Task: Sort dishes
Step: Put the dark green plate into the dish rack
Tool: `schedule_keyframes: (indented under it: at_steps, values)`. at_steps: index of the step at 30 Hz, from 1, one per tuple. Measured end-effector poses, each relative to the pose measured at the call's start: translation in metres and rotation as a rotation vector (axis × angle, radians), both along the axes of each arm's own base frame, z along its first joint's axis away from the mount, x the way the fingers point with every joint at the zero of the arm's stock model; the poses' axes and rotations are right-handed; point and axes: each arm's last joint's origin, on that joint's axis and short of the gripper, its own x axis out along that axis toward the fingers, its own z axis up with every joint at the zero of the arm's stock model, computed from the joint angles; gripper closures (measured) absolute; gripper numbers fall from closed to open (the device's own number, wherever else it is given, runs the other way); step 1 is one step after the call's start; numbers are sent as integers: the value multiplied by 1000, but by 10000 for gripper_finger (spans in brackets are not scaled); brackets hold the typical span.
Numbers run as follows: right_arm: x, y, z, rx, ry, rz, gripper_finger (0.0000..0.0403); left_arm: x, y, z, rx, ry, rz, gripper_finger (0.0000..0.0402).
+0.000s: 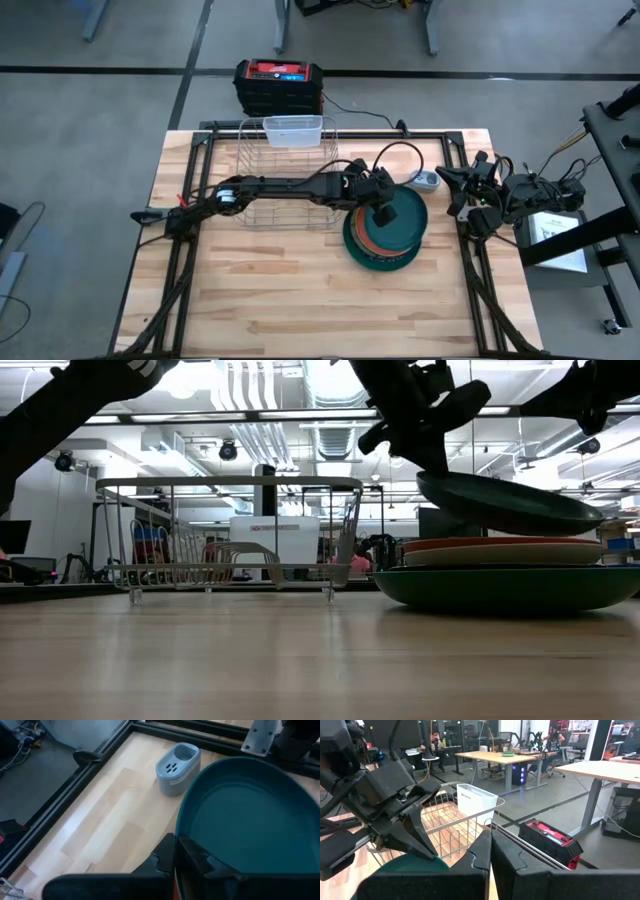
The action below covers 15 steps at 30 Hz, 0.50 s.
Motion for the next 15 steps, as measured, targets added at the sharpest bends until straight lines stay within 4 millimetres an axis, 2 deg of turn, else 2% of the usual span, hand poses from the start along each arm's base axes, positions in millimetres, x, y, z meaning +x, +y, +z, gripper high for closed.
schedule_keyframes:
  at_steps: [6, 15]
  values:
    - [0, 0, 0, -2, 1, 0, 403, -1, -4, 5, 17, -2, -24, 401]
    - [0, 0, 0, -4, 3, 1, 403, -24, -20, 51, 148, -11, -31, 401]
